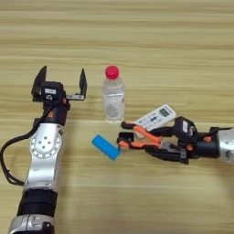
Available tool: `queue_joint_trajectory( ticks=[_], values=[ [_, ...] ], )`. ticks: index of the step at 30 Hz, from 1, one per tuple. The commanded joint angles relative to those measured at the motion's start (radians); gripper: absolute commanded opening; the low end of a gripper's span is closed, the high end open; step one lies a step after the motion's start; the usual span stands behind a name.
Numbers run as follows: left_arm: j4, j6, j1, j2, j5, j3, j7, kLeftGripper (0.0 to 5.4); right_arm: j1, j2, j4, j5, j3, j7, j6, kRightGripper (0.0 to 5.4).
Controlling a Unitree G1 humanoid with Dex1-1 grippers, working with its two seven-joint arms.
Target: Move the objects on the table
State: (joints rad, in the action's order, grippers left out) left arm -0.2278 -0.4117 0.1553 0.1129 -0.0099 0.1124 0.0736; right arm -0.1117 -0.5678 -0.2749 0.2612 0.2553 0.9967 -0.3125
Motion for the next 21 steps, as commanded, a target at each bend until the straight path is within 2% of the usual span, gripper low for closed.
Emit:
queue_joint_trajectory(
  ticks=[1,4,7,14,21],
  values=[
    [-0.001,-0.004,0.005,0.009,-0.004,-0.003,0.007,5.4,-0.043,-0.056,0.022,0.03,-0.094,0.017,0.013,2.33],
    [0.0,-0.004,0.005,0.008,-0.007,-0.003,0.009,5.4,-0.044,-0.103,0.059,0.036,-0.153,0.04,0.026,2.33],
    [-0.003,-0.004,0.007,0.009,-0.008,-0.002,0.011,5.4,-0.029,-0.137,0.104,0.028,-0.177,0.065,0.05,2.33],
    [-0.013,-0.006,0.011,0.011,-0.012,0.001,0.017,5.4,0.012,-0.193,0.254,-0.006,-0.178,0.154,0.158,2.33],
    [-0.015,-0.008,0.01,0.015,-0.016,0.0,0.021,5.4,0.037,-0.201,0.366,-0.07,-0.147,0.177,0.248,2.33]
  ],
)
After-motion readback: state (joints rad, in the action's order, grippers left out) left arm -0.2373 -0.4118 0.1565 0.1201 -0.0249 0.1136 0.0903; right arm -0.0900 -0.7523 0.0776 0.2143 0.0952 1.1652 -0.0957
